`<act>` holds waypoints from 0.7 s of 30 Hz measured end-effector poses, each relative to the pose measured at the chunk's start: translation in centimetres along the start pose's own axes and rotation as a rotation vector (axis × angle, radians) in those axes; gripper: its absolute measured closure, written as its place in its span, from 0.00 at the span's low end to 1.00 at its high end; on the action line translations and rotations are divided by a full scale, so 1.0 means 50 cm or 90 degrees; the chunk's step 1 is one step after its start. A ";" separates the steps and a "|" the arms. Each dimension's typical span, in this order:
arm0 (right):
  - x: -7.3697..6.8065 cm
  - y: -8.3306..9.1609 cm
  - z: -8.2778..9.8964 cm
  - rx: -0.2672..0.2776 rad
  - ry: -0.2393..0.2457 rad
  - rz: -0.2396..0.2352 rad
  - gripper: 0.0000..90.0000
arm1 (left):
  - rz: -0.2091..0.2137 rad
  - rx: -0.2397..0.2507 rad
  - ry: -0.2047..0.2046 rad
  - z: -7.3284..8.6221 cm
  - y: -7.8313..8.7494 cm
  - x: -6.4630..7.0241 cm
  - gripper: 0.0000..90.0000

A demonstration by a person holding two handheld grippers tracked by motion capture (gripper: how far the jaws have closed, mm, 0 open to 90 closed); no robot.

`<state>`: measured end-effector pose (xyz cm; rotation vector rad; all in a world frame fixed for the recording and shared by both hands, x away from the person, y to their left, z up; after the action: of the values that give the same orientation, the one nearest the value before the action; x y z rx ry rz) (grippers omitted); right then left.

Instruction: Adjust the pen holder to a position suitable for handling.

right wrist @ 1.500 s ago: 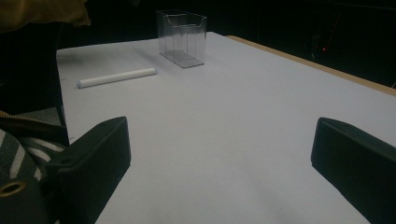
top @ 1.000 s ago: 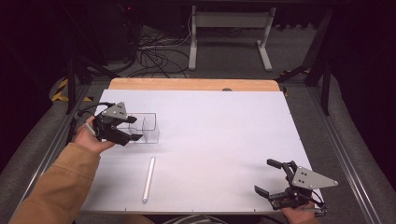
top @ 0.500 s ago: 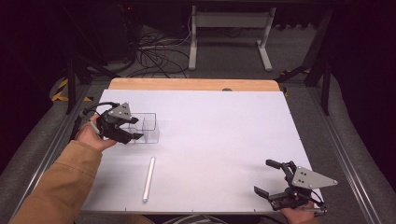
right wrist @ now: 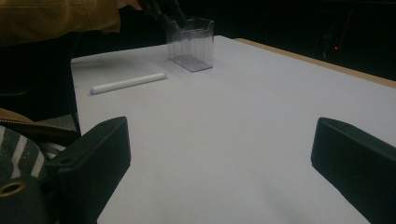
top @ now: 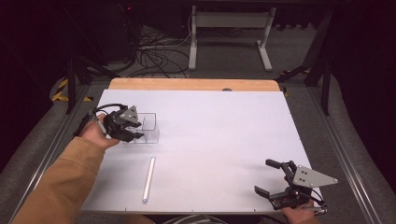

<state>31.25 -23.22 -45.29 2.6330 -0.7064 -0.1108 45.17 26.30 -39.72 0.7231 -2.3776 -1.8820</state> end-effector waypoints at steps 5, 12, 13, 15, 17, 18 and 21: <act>-0.001 0.000 0.000 0.001 0.000 -0.004 0.06 | -0.004 -0.025 -0.010 -0.002 -0.010 0.001 0.68; -0.001 -0.002 0.001 -0.001 -0.002 -0.009 0.06 | -0.011 -0.037 -0.008 -0.003 -0.018 -0.003 0.72; -0.001 -0.002 0.001 0.000 -0.001 -0.009 0.06 | -0.013 -0.039 -0.005 -0.003 -0.018 -0.003 0.73; -0.001 -0.003 0.001 0.000 -0.003 -0.012 0.06 | -0.023 -0.053 -0.009 -0.004 -0.019 -0.004 0.77; -0.001 -0.003 0.002 -0.001 -0.003 -0.013 0.06 | -0.024 -0.057 -0.011 -0.004 -0.020 -0.004 0.77; -0.001 -0.003 0.002 -0.001 -0.003 -0.013 0.06 | -0.023 -0.058 -0.012 -0.004 -0.020 -0.004 0.77; -0.001 -0.003 0.002 -0.001 -0.003 -0.015 0.06 | -0.015 -0.063 -0.016 -0.003 -0.021 -0.003 0.79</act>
<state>31.28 -23.12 -45.45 2.6401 -0.6775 -0.1247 45.70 26.06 -40.62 0.7272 -2.2801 -2.0131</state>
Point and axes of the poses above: each handheld gripper's, and its own axes: y roughly backward along the jaws, z roughly out of its underside, x roughly to its right, the point moved 3 cm from there along -y, roughly forward along the jaws, and after that the axes turned 11 degrees about -x, right-handed, at the moved point
